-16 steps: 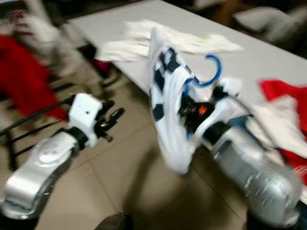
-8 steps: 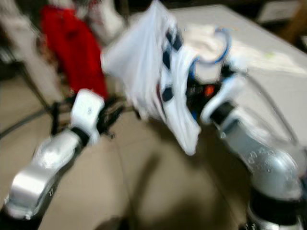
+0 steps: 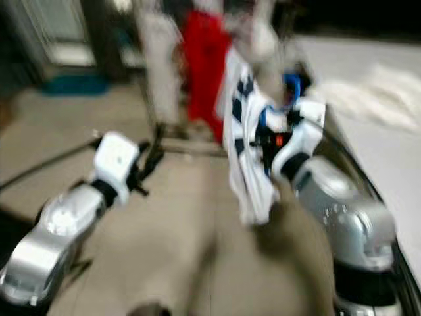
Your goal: Hang hanger
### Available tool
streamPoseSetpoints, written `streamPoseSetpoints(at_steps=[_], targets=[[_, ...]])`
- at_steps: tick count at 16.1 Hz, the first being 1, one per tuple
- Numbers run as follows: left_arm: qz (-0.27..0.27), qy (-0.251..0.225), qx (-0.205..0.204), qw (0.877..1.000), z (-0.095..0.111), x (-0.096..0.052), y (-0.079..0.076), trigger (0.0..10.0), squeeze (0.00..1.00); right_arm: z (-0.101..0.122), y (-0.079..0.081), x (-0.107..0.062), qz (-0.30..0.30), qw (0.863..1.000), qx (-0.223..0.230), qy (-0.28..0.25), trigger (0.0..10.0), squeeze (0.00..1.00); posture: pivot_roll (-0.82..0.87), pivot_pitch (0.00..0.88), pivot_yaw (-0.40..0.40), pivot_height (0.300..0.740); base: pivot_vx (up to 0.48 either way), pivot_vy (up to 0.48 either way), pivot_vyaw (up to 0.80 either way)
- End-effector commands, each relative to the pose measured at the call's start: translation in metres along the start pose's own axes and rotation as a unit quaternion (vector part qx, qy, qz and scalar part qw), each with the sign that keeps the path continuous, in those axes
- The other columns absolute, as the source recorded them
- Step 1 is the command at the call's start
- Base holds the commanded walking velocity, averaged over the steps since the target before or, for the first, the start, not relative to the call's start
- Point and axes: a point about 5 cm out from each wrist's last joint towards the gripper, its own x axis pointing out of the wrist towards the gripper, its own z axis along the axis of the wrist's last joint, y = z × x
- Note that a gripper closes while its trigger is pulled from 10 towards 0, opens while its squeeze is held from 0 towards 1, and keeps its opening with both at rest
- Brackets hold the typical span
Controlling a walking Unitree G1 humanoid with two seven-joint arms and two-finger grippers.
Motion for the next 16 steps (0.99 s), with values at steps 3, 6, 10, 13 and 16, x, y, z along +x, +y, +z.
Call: streamPoseSetpoints(at_steps=[3,6,10,13,16], targets=[[0.003,-0.003,-0.004,1.000,0.001,0.005,-0.003,10.0,0.00,0.004,-0.004,0.004,-0.020,1.000,-0.014,-0.017,10.0,0.00,0.07,0.025,-0.043,0.740,0.000,0.000,0.00],[-0.031,-0.002,-0.002,1.000,0.000,0.006,-0.013,10.0,0.00,0.002,-0.008,0.009,-0.040,0.999,0.014,-0.017,10.0,0.00,0.06,0.024,-0.038,0.740,0.000,0.000,0.00],[-0.034,0.000,0.005,0.999,-0.002,0.011,-0.011,10.0,0.00,0.002,-0.006,0.007,-0.037,0.999,0.003,-0.021,10.0,0.00,0.04,0.017,-0.022,0.740,0.000,0.000,0.00],[-0.039,-0.002,0.010,0.999,-0.001,0.013,-0.011,10.0,0.00,0.004,-0.012,0.005,-0.056,0.998,-0.003,-0.026,10.0,0.00,0.04,0.017,-0.020,0.740,0.000,0.000,0.00],[-0.045,0.000,0.013,0.999,-0.002,0.015,-0.012,10.0,0.00,0.005,-0.015,0.005,-0.057,0.998,0.012,-0.030,10.0,0.00,0.04,0.017,-0.021,0.740,0.000,0.000,0.00]])
